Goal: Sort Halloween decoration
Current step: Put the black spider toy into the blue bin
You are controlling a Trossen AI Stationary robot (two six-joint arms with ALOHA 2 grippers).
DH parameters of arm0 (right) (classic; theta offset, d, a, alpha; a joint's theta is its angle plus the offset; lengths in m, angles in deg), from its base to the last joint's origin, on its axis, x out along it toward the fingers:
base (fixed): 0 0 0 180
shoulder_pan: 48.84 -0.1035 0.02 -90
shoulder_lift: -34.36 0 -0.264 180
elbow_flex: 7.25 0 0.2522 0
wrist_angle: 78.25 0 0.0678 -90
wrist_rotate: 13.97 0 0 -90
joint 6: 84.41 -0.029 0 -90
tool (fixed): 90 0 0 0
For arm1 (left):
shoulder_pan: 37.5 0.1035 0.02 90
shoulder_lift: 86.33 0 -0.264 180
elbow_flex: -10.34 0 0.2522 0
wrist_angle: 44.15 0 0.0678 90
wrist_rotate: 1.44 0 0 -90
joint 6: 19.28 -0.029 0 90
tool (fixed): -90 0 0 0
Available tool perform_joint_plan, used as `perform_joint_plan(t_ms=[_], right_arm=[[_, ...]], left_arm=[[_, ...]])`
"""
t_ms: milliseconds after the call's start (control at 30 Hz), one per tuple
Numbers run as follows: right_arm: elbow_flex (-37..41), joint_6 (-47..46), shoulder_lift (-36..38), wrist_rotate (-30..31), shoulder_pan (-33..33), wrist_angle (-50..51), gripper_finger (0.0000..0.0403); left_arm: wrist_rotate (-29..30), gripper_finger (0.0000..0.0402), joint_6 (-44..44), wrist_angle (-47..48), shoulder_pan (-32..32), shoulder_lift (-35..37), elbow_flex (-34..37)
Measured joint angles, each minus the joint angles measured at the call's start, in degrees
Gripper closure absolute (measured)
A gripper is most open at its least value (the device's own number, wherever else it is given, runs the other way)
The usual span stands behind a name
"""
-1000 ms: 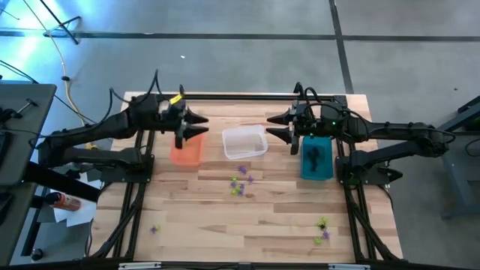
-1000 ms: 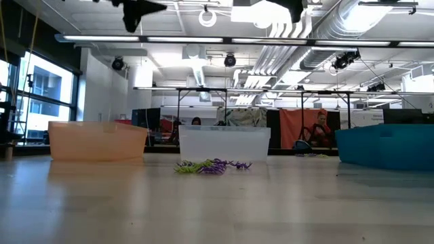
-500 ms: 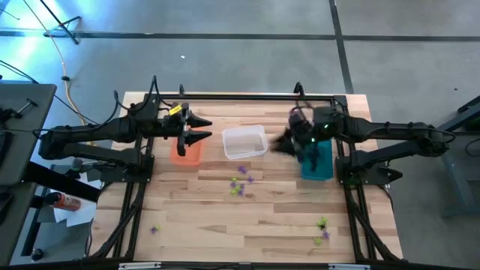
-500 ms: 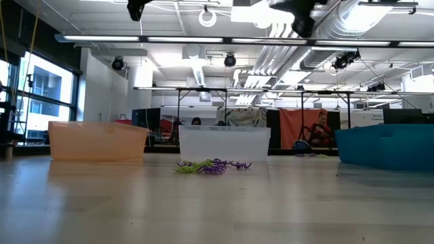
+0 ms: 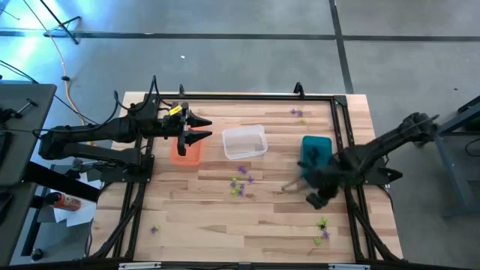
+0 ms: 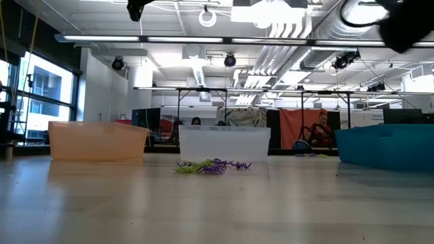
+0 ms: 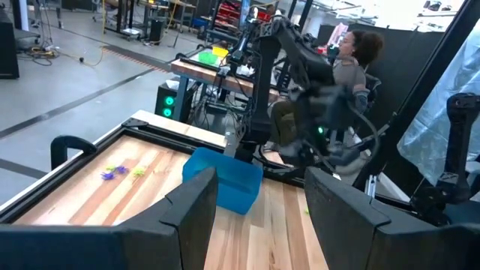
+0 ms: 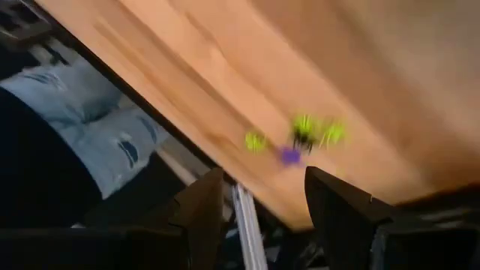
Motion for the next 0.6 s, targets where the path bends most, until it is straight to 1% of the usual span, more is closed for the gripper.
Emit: perform_joint_plan(t_ms=[100,167,267,367,467,600], right_arm=[[5.2,-8.9,-0.1,-2.1,-4.7,-8.3,0.0219],[8.5,-13.8,-0.2,-2.1,-6.7,-14.6,0.0219],[12.7,-20.3,-0.2,-1.6,-8.7,-21.0,0.0219],[15.5,-24.8,-0.2,-1.6,-10.4,-23.8,0.0219],[16.7,-26.9,-0.2,-1.6,-11.9,-24.8,0.0219],[18.5,-30.2,-1.0,-1.6,-14.1,-29.6,0.0219]], left_arm=[[0.0,0.0213,0.0,0.0,0.0,0.0,0.0],[0.0,0.0213,0.0,0.0,0.0,0.0,0.0],[0.0,0.0213,0.0,0.1,0.0,0.0,0.0],[0.0,0.0213,0.0,0.1,0.0,0.0,0.0],[0.0,0.0213,0.0,0.2,0.0,0.0,0.0],[-0.1,0.0213,0.0,0.2,0.0,0.0,0.0]])
